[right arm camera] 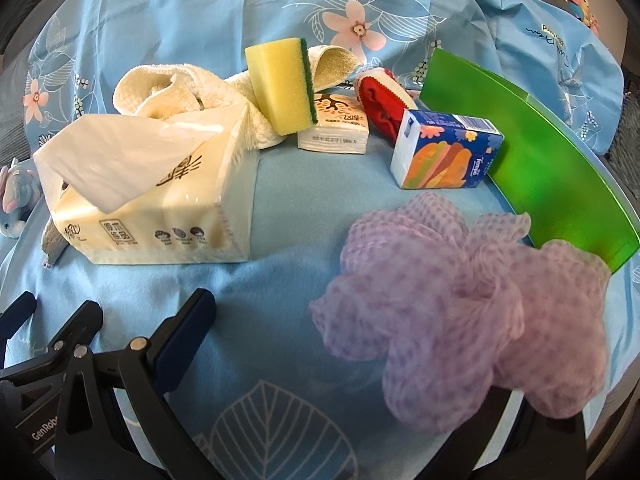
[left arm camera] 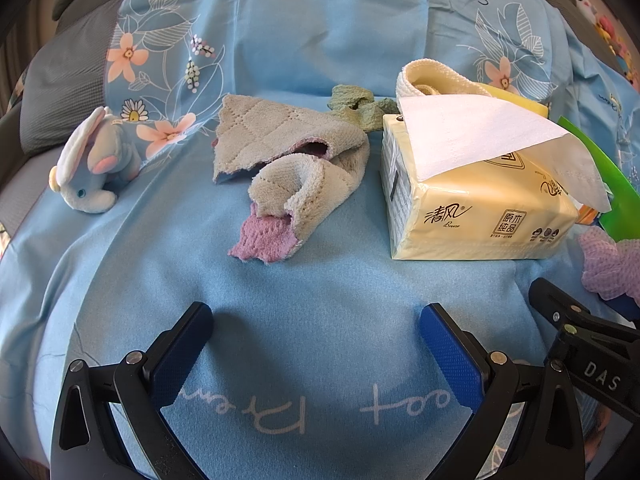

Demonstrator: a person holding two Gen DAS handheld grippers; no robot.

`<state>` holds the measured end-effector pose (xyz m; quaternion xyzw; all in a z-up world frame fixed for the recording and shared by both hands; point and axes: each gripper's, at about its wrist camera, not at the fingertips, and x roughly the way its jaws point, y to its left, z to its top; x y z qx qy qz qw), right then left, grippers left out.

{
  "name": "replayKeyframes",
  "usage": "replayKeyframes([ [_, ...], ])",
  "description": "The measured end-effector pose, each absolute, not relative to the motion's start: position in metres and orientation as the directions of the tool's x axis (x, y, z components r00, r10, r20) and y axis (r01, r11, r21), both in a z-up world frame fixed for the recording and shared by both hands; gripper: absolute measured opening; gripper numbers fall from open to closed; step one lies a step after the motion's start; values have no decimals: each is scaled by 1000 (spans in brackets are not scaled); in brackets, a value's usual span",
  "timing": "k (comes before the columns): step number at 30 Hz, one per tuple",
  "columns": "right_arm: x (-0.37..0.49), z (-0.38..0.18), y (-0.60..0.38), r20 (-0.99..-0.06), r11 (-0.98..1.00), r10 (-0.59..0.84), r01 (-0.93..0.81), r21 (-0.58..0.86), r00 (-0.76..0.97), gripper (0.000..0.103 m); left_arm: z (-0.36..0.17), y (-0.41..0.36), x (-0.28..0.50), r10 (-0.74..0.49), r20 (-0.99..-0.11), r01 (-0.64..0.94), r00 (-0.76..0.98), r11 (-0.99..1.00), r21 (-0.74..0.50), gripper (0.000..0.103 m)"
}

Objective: Organize soft objects
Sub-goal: 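Reach the left tool to the light-blue plush bunny and grasp it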

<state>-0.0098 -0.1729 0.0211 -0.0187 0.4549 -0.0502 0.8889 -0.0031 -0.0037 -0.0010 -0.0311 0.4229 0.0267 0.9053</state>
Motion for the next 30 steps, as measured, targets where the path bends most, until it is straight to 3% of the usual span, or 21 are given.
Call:
replayKeyframes([
  [13, -18, 46, -184, -787, 996, -37, 91, 25, 616, 102, 2, 3, 3, -27, -795, -14, 606, 999, -45, 103],
  [18, -26, 66, -179, -770, 1000, 7, 15, 21, 638, 96, 19, 20, 2, -104, -818, -16, 566, 990, -137, 103],
  [22, -34, 92, -173, -734, 989, 123, -19, 148, 668, 96, 54, 52, -4, -167, -771, -51, 615, 967, -250, 103],
  [27, -28, 124, -141, -709, 967, 242, -102, 235, 663, 96, 84, 109, -6, -83, -727, -142, 682, 960, -242, 103],
  [30, -10, 142, -121, -689, 928, 355, -147, 343, 633, 96, 85, 151, -5, -87, -727, -234, 681, 915, -329, 103],
])
